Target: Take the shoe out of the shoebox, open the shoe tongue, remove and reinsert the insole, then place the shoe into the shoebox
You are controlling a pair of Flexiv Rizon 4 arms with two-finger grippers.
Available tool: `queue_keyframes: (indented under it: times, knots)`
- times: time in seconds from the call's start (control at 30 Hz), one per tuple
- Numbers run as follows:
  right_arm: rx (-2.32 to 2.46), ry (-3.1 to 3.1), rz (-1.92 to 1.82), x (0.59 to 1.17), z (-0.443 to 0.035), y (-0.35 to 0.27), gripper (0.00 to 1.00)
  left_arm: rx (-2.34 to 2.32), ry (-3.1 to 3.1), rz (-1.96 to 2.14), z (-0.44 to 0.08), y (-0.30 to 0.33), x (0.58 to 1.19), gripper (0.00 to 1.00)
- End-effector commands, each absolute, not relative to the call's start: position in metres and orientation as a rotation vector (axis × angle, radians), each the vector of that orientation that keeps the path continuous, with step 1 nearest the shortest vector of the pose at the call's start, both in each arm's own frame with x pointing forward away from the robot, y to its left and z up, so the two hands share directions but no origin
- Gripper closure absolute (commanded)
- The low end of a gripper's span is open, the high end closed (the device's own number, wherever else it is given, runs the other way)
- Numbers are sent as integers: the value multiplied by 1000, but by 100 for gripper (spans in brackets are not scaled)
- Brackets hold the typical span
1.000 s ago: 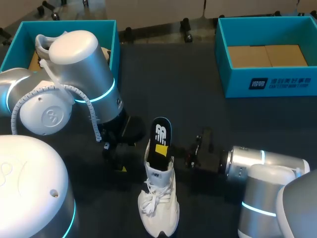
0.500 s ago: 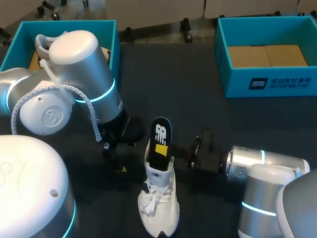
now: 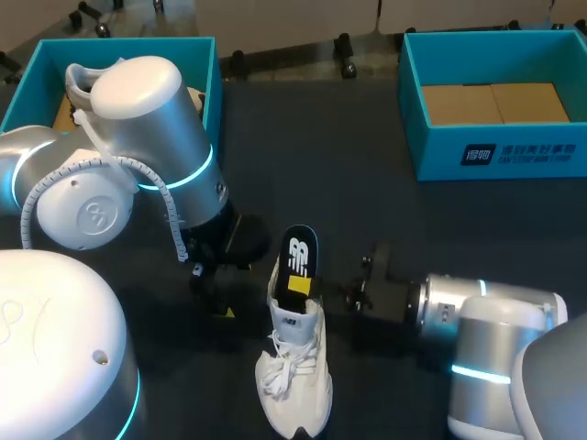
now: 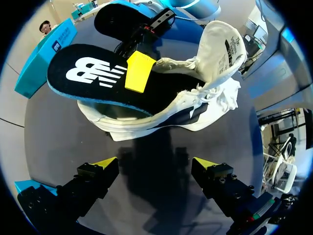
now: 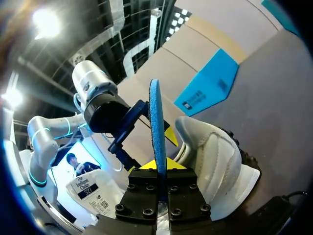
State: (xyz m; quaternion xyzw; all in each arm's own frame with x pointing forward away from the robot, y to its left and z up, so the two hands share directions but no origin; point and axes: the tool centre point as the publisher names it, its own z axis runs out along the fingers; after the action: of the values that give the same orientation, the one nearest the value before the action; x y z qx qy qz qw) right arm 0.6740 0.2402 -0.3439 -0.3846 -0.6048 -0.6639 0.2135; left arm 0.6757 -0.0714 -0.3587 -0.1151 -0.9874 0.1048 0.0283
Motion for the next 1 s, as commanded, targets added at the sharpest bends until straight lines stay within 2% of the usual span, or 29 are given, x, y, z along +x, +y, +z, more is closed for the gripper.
queue_keyframes:
  times: [0.03, 0.1, 0.23, 0.27, 0.43, 0.8, 0.87, 0.93, 1.0]
  knots:
    - [-1083, -1694, -1807, 672, -344, 243, 100, -356, -3048, 323, -359, -71, 675, 0]
    - [-1089, -1698, -1812, 669, -343, 243, 100, -356, -3048, 323, -359, -71, 675, 0]
    - [-1091, -1727, -1829, 668, -337, 244, 72, -356, -3048, 323, -359, -71, 675, 0]
    - [-1090, -1737, -1831, 668, -335, 245, 68, -356, -3048, 323, -359, -71, 675, 0]
    - [-1083, -1775, -1838, 669, -327, 245, 74, -356, -3048, 323, -359, -71, 675, 0]
    - [-1087, -1802, -1874, 677, -322, 235, 76, -356, -3048, 323, -359, -71, 675, 0]
    - [-1090, -1798, -1890, 679, -322, 233, 82, -356, -3048, 323, -359, -71, 675, 0]
    - [-1091, -1794, -1899, 680, -323, 231, 100, -356, -3048, 323, -359, -71, 675, 0]
    - [-1091, -1788, -1903, 682, -325, 231, 100, -356, -3048, 323, -359, -71, 675, 0]
